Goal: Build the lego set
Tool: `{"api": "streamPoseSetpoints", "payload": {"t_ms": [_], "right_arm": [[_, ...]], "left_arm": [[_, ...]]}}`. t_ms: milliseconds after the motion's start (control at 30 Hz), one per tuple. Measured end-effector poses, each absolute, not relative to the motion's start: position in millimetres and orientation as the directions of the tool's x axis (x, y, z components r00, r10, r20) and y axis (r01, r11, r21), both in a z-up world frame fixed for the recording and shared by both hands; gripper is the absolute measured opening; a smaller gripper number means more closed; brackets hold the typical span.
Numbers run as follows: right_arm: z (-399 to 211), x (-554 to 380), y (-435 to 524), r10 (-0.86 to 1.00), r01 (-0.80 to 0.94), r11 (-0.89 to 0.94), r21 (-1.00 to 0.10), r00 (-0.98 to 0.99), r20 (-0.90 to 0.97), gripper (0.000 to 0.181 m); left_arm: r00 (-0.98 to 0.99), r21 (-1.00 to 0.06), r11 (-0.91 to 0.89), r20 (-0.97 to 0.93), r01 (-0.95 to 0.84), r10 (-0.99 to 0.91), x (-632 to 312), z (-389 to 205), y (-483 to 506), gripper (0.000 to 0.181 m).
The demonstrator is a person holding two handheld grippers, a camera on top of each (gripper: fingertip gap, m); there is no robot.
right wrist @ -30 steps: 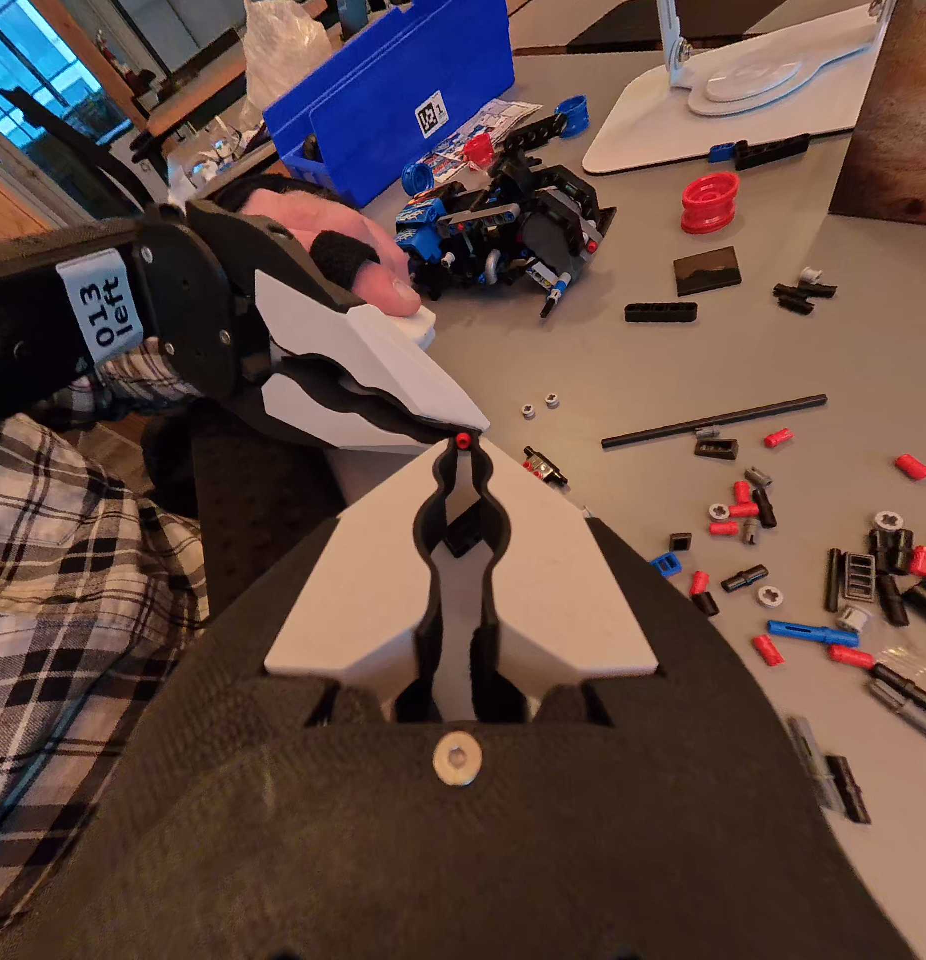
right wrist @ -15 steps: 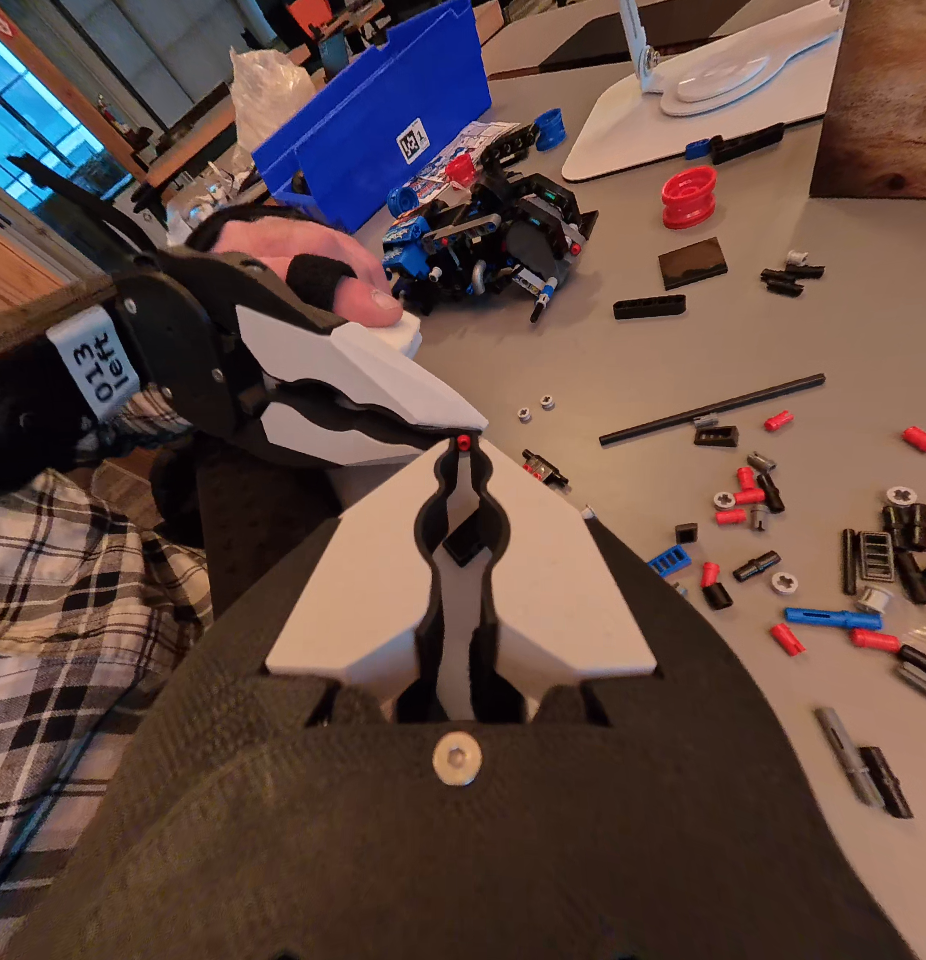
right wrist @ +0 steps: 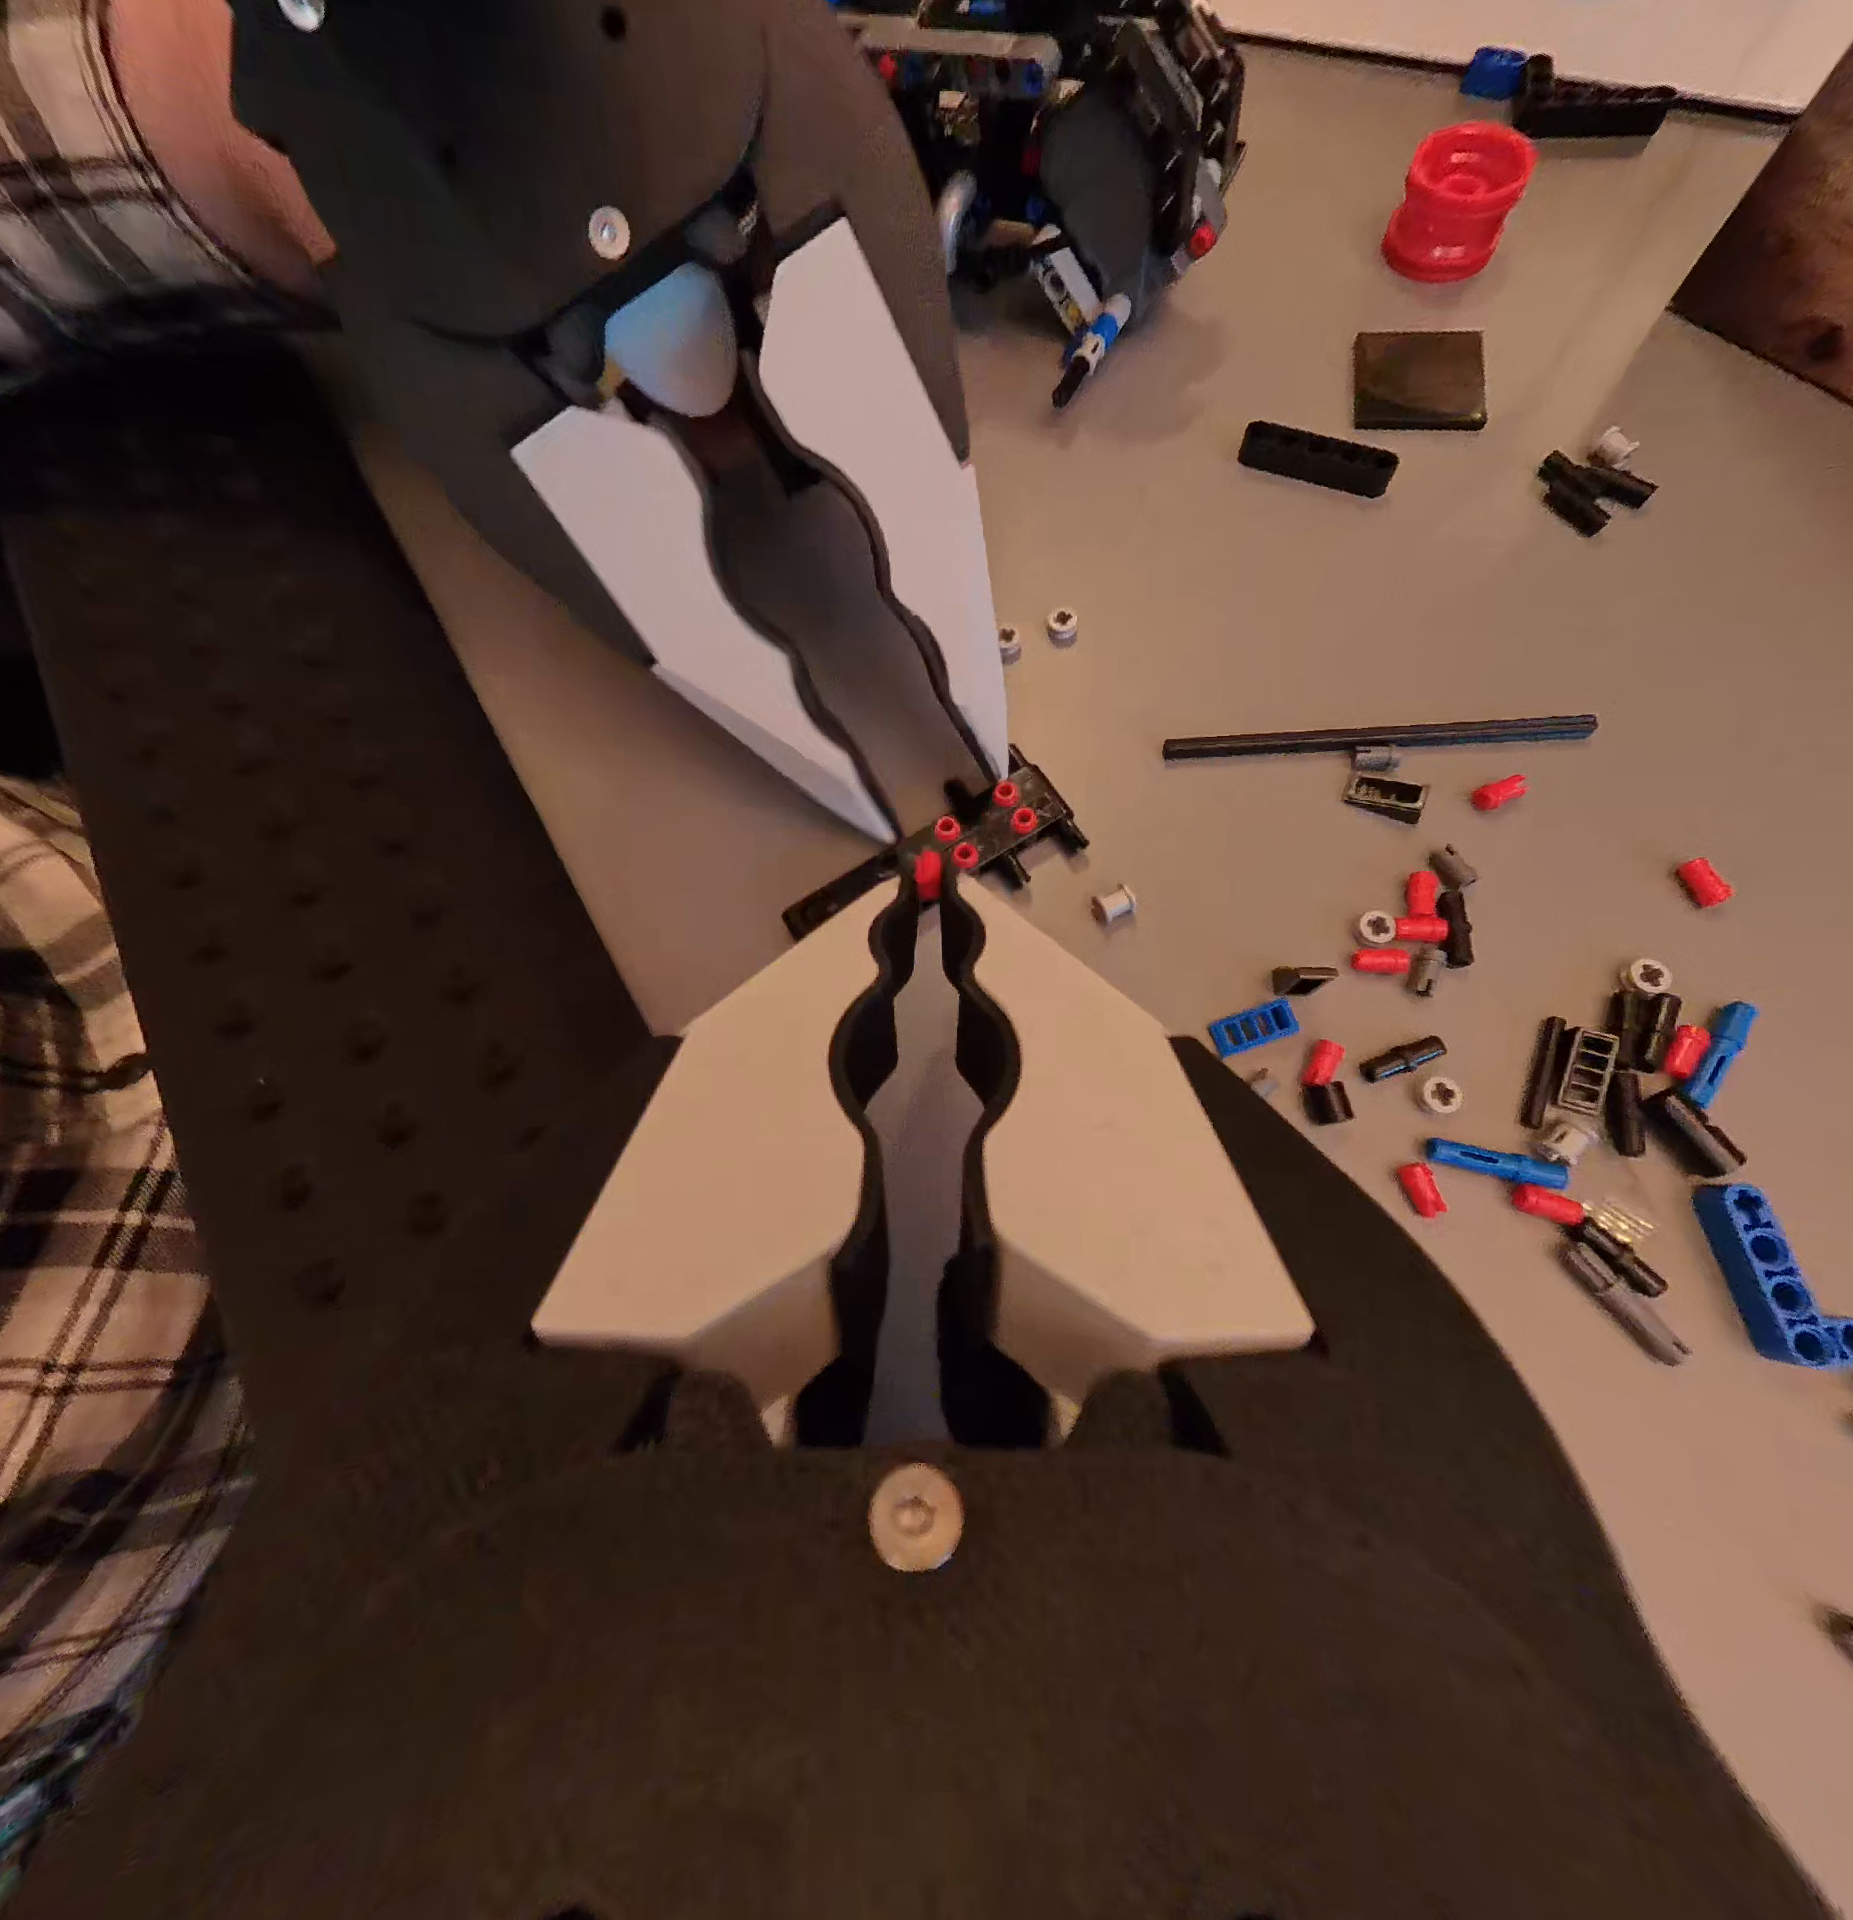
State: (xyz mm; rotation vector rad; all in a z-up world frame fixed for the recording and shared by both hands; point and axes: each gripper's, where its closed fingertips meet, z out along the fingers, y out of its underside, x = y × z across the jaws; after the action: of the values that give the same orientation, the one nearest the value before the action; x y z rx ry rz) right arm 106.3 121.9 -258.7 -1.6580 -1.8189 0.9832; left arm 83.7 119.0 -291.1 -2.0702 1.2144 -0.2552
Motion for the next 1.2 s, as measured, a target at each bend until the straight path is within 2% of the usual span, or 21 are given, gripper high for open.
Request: {"api": "streamPoseSetpoints", "payload": {"t_ms": [133,233,300,367,467,633,1200], "right_arm": [[-260.2,111.7,121.4,0.985,0.652,0.051,-0.756,-0.159,-0.071,0.002],[-256.9,115.5,117.6,0.979,0.639,0.045,-0.768,-0.18,-0.092,0.002],[-253.0,116.4,115.4,0.976,0.619,0.024,-0.785,-0.185,-0.116,0.002],[-249.8,116.4,113.0,0.97,0.602,-0.006,-0.799,-0.19,-0.15,0.002],[-245.9,115.9,112.0,0.964,0.58,-0.044,-0.813,-0.19,-0.187,0.002],[-239.3,114.4,112.2,0.956,0.548,-0.1,-0.831,-0.18,-0.233,0.002],[-231.2,113.7,113.1,0.929,0.498,-0.224,-0.838,-0.149,-0.337,0.004]], "left_arm": [[0.555,-0.663,-0.325,-0.165,-0.674,-0.815,93.2,-292.9,118.6,0.021],[0.539,-0.649,-0.281,-0.238,-0.708,-0.808,95.0,-288.2,120.5,0.037],[0.512,-0.684,-0.214,-0.266,-0.697,-0.817,102.4,-278.5,120.2,0.041],[0.493,-0.697,-0.128,-0.353,-0.706,-0.795,106.6,-266.3,123.7,0.038],[0.423,-0.652,0.008,-0.502,-0.759,-0.755,112.0,-255.2,122.9,0.024],[0.392,-0.63,0.076,-0.568,-0.773,-0.724,118.6,-248.9,120.9,0.003],[0.378,-0.571,0.098,-0.652,-0.815,-0.658,119.9,-243.2,123.6,0.002]]}}
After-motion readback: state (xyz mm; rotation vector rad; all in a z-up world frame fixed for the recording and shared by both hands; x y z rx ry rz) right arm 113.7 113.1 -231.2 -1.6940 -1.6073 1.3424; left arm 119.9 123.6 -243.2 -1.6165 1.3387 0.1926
